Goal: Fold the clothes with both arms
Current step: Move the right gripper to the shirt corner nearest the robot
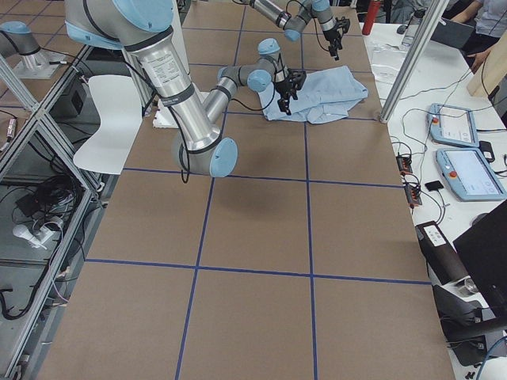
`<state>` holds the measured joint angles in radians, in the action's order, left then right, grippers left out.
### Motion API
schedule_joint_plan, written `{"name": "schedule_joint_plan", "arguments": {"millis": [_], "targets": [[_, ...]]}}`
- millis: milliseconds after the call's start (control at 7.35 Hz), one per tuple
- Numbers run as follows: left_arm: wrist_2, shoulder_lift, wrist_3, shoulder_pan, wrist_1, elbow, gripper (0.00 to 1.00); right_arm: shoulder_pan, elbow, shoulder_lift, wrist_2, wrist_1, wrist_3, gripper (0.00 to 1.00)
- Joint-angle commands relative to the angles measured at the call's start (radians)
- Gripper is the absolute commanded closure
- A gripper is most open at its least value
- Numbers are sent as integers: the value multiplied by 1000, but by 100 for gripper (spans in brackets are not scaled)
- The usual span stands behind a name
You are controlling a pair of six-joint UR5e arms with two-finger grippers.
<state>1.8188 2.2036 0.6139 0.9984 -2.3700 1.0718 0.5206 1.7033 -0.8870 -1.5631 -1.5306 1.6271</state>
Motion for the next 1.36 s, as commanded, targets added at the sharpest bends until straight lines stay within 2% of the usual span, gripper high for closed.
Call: {"name": "schedule_joint_plan", "arguments": {"millis": [0, 136, 272, 408, 952, 1088, 1224], "targets": [[5, -22, 3, 2, -2, 28, 0, -112, -42, 49, 56, -82, 245, 2], [5, -27, 3, 3, -2, 39, 0, -151, -118, 98, 116, -80, 311, 3], [5, -27, 3, 3, -2, 39, 0, -168, -208, 152, 124, -77, 365, 5], [5, -27, 4, 3, -2, 39, 0, -174, -244, 167, 127, -76, 375, 7], [5, -30, 4, 3, -2, 39, 0, -215, -257, 160, 163, -77, 413, 14], [5, -30, 4, 3, -3, 39, 0, -215, -258, 160, 166, -77, 421, 23], [5, -30, 4, 3, -2, 39, 0, -215, -260, 160, 166, -76, 430, 48]]}}
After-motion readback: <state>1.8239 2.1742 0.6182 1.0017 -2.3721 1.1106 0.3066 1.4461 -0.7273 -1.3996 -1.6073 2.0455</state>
